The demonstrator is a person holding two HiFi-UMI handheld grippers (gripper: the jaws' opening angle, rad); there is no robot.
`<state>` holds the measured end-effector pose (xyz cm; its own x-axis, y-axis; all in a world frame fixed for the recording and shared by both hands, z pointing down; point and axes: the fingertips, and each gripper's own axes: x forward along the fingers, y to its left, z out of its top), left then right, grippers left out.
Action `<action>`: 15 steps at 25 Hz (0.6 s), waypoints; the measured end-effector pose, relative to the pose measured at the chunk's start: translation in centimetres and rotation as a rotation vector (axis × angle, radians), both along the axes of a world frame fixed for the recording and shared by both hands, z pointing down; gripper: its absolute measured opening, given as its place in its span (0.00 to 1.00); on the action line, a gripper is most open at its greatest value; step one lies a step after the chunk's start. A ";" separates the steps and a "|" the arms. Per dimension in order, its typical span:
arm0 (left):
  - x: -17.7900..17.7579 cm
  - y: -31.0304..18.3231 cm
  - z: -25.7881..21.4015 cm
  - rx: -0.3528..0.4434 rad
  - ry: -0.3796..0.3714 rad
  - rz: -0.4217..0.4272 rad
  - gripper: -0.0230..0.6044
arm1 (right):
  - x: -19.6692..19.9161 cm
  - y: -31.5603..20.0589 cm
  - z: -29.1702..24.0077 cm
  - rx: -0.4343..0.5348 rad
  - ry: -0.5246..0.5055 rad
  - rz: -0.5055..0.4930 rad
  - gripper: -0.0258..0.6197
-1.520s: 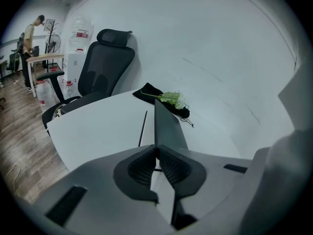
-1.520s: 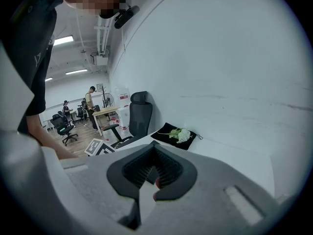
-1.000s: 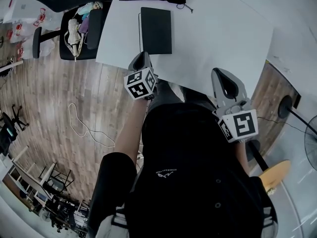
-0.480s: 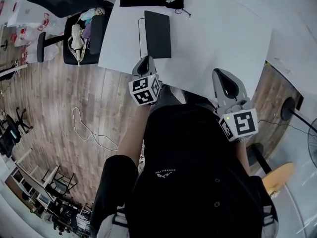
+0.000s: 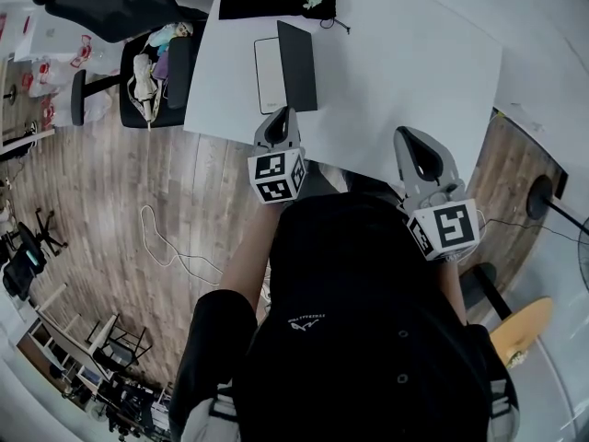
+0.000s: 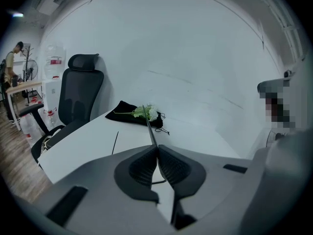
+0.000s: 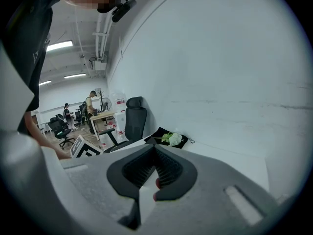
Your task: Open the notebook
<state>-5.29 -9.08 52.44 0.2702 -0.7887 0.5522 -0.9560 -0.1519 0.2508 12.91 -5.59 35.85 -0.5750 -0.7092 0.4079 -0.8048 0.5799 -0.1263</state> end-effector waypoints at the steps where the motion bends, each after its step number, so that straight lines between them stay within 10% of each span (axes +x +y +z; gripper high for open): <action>1: 0.4 0.0 -0.1 0.006 0.000 0.011 0.06 | 0.1 0.0 0.1 0.000 0.000 0.002 0.05; 15: 3.7 -0.3 -1.1 0.034 0.043 0.110 0.06 | 0.8 -0.1 0.4 -0.009 0.007 0.024 0.05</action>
